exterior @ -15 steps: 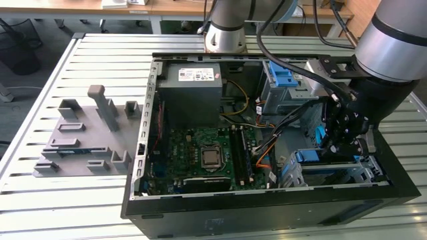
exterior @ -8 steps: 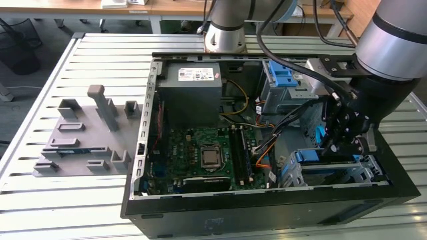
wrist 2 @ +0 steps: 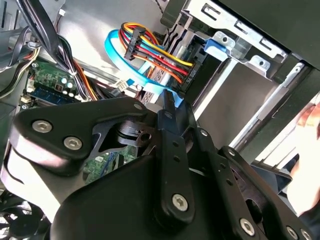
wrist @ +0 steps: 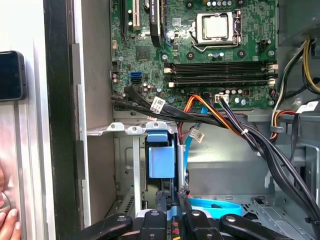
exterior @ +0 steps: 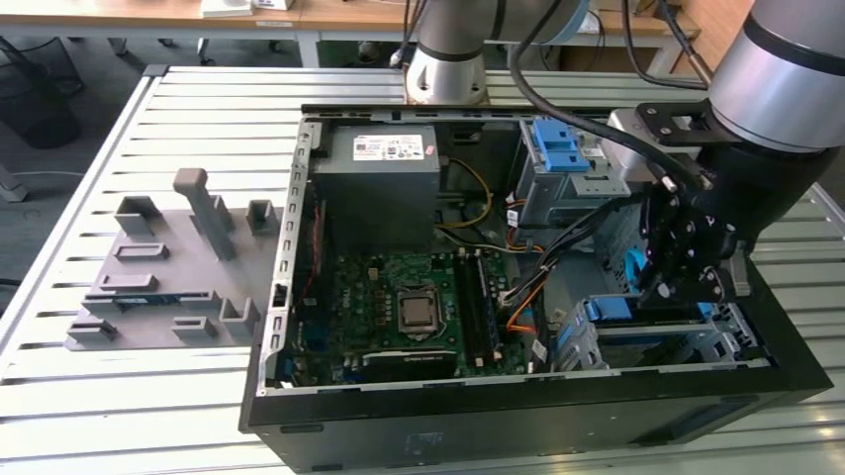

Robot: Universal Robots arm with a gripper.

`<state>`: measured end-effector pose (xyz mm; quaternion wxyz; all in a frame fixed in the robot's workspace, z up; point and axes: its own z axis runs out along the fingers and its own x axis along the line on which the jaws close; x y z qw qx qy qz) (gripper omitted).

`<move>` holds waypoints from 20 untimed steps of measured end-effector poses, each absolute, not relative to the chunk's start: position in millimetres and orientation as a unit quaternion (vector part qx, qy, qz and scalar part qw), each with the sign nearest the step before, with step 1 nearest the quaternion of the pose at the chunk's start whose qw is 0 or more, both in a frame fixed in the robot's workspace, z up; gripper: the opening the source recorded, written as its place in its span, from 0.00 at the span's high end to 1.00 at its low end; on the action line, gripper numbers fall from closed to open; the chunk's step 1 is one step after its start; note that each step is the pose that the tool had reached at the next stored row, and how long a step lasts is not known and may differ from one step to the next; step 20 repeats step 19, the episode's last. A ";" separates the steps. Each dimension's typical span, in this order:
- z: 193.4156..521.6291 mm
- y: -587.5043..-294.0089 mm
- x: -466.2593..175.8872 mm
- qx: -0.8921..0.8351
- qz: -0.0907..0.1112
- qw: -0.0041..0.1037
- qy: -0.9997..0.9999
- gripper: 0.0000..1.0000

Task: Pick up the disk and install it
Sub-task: 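Insert the second disk wire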

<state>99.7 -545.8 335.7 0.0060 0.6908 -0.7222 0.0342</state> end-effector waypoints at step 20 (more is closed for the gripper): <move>343.8 -544.8 99.7 0.691 0.034 0.006 -0.722 0.89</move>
